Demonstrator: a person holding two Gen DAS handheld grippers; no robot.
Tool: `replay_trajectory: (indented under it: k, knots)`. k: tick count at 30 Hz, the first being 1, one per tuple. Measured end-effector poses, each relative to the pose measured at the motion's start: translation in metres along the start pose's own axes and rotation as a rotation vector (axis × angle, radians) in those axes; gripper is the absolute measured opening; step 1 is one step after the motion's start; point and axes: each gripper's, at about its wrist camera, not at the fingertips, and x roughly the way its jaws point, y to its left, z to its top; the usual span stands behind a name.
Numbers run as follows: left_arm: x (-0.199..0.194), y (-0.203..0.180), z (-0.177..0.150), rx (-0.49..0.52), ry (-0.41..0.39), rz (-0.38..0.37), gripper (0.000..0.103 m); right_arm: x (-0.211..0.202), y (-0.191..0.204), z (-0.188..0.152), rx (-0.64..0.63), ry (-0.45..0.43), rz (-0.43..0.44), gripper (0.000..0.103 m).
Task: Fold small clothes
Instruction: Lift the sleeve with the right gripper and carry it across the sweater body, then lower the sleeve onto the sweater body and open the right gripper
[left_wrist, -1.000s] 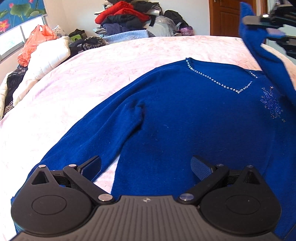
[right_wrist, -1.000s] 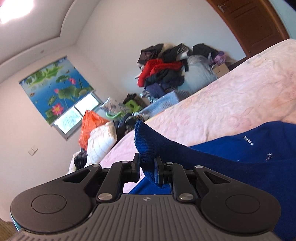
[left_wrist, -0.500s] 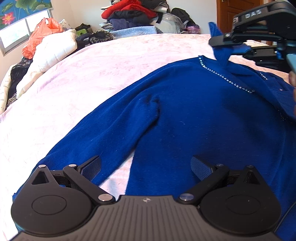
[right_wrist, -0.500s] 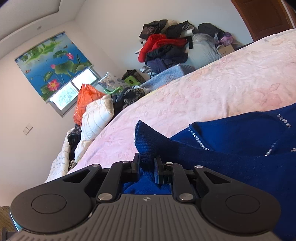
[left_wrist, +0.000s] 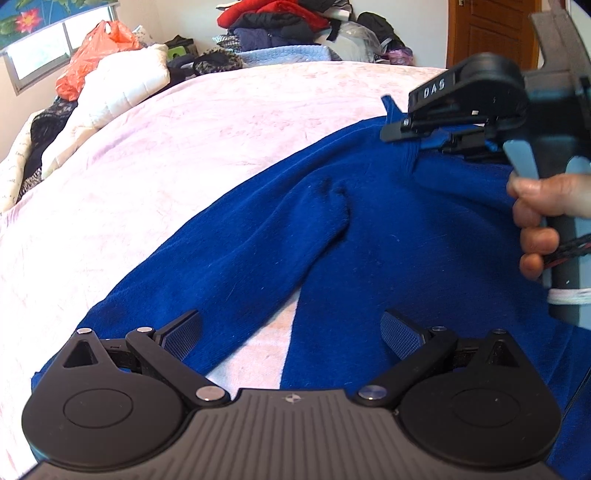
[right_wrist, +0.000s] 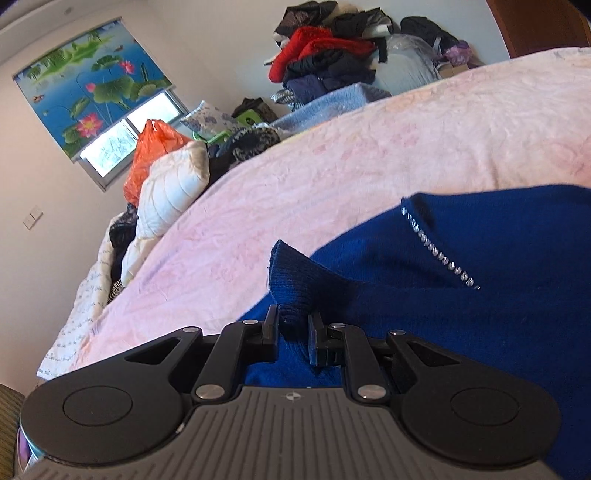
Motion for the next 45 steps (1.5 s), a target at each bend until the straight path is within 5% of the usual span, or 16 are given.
replay_trajectory:
  k: [6,12,18,28,34,45]
  knots:
    - [0.000,0.005,-0.001,-0.011,0.007,-0.001,0.103,0.002,0.001,-0.006,0.031,0.040,0.034,0.043]
    - [0.000,0.005,-0.001,-0.014,0.011,0.002,0.103,-0.019,0.011,-0.003,0.003,0.017,0.076,0.048]
    - [-0.001,0.004,-0.001,-0.010,0.008,0.006,0.103,-0.002,-0.004,-0.011,0.011,0.097,-0.028,0.056]
    - [-0.006,0.004,-0.001,-0.021,0.002,0.012,0.103,-0.027,-0.001,-0.024,0.008,0.078,-0.028,0.067]
    - [-0.024,0.012,-0.015,-0.015,-0.013,-0.025,0.103,-0.060,0.024,-0.035,-0.061,0.026,0.073,0.068]
    - [-0.059,0.117,-0.051,-0.177,-0.013,0.271,0.103,-0.056,0.093,-0.080,-0.224,0.164,0.264,0.068]
